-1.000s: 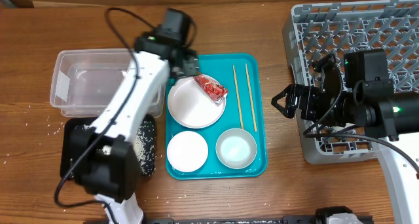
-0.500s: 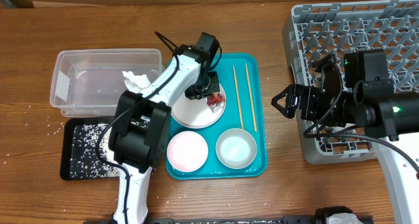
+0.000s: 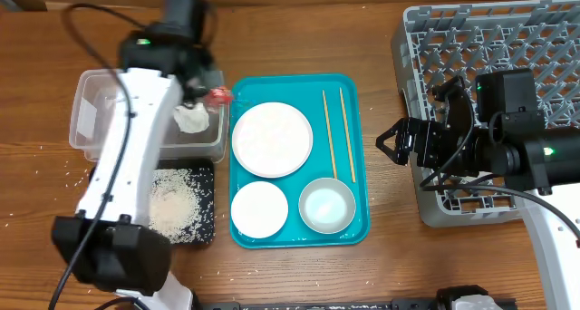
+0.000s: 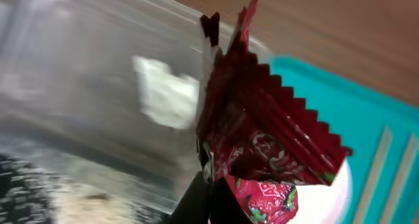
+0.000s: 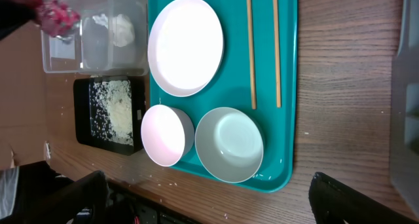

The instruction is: Sort waste into correct bins and load items into the dishwasher

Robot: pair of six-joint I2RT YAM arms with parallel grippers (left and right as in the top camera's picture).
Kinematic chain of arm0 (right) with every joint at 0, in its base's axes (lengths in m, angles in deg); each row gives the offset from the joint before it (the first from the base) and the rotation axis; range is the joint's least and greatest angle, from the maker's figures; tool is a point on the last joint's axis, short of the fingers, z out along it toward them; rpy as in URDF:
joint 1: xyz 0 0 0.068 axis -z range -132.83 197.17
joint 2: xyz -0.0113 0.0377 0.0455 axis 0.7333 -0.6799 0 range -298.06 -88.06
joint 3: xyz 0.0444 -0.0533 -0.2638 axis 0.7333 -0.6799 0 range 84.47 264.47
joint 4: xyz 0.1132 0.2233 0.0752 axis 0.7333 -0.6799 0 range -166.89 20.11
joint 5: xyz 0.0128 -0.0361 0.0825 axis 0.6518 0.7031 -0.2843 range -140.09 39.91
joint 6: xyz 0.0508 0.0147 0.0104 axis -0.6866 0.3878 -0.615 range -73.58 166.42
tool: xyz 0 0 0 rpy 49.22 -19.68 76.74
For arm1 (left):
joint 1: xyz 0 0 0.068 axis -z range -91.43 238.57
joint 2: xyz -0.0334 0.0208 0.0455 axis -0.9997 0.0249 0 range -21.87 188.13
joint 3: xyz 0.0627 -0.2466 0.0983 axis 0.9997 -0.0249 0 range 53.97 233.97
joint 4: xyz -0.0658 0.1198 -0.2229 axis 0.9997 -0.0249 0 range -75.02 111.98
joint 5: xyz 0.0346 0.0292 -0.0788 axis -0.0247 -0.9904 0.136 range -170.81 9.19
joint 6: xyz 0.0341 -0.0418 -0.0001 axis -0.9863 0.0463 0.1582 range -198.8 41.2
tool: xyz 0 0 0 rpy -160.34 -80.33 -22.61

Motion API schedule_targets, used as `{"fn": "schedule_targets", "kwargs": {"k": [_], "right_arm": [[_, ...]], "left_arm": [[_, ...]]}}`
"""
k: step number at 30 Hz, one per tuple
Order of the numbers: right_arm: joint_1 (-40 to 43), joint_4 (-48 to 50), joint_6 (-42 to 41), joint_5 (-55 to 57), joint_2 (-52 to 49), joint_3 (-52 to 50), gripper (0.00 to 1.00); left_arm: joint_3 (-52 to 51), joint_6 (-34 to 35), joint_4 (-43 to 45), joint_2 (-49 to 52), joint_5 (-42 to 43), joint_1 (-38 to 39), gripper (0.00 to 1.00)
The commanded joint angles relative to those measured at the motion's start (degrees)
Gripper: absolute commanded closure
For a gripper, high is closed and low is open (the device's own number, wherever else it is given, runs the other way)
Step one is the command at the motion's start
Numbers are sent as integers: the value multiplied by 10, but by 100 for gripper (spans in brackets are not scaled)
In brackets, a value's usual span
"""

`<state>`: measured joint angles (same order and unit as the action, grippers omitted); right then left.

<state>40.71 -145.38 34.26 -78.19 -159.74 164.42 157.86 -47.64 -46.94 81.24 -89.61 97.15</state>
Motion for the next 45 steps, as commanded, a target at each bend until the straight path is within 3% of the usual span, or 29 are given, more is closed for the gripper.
{"fn": "schedule_targets", "kwargs": {"k": [1, 3, 4, 6, 8, 14, 15, 16, 23, 30, 33, 36, 45], "right_arm": [[-3, 3, 2, 0, 2, 11, 0], [-3, 3, 2, 0, 2, 11, 0], [-3, 3, 2, 0, 2, 11, 0], [-3, 2, 2, 0, 2, 11, 0], [-3, 3, 2, 0, 2, 11, 0], [-3, 23, 2, 32, 2, 11, 0], [-3, 23, 2, 32, 2, 11, 0], [-3, 23, 2, 32, 2, 11, 0], [-3, 23, 2, 32, 2, 11, 0], [-3, 23, 2, 32, 2, 11, 0], [-3, 23, 2, 32, 2, 11, 0], [-3, 23, 2, 32, 2, 11, 0], [-3, 23, 2, 32, 2, 11, 0]], "left_arm": [[-21, -19, -3, 43, -36, -49, 95], [-24, -43, -4, 65, -28, -55, 69], [-24, -64, -12, 76, -17, -55, 46], [-24, -68, -30, 76, -20, -54, 27], [-24, -68, -57, 48, -14, -55, 21], [-24, -85, -148, -90, 23, -47, 21], [-24, -84, -168, -145, 24, -33, 14], [-24, -78, -178, -190, 24, -17, 0], [-24, -74, -209, -371, 44, 40, 0], [-26, -81, -223, -421, 9, 42, 0], [-67, -163, -120, -442, 1, 42, 0], [-194, -255, 47, -510, 49, 41, 0], [-558, -261, 289, -743, 79, -9, 0]]}}
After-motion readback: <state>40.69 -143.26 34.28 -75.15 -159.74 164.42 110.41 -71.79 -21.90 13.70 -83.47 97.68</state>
